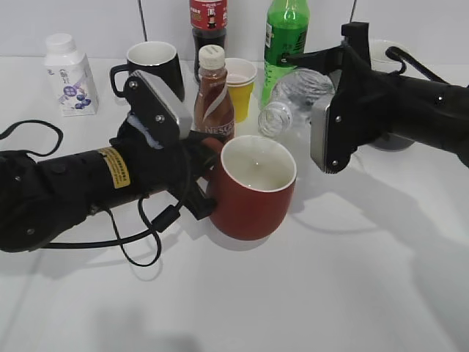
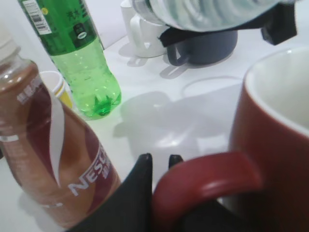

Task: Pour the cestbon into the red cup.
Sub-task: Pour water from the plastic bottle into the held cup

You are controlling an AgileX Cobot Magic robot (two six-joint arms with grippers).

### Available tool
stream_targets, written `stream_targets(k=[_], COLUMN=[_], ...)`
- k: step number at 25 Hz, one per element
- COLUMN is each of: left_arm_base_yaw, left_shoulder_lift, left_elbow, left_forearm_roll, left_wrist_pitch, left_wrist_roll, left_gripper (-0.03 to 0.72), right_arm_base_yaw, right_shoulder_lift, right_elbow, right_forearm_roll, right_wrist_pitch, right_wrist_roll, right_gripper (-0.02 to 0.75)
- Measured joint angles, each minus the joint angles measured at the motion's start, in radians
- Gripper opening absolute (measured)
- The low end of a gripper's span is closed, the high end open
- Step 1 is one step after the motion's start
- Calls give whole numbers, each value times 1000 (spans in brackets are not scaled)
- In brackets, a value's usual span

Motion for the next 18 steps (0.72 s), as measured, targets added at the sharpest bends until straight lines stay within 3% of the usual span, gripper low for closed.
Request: stream_targets(k=[18], left_arm_base_yaw=[0], left_shoulder_lift=[0], left_elbow=[0], left_forearm_roll=[44], left_wrist_pitch=[-7], left_wrist_roll=[-1], left_gripper=[64], right_arm_base_yaw=[0], right_shoulder_lift=[0], right_elbow=[0], right_forearm_roll=[25], right_wrist_pitch=[-20], right_wrist_roll=[-225], right_gripper=[473])
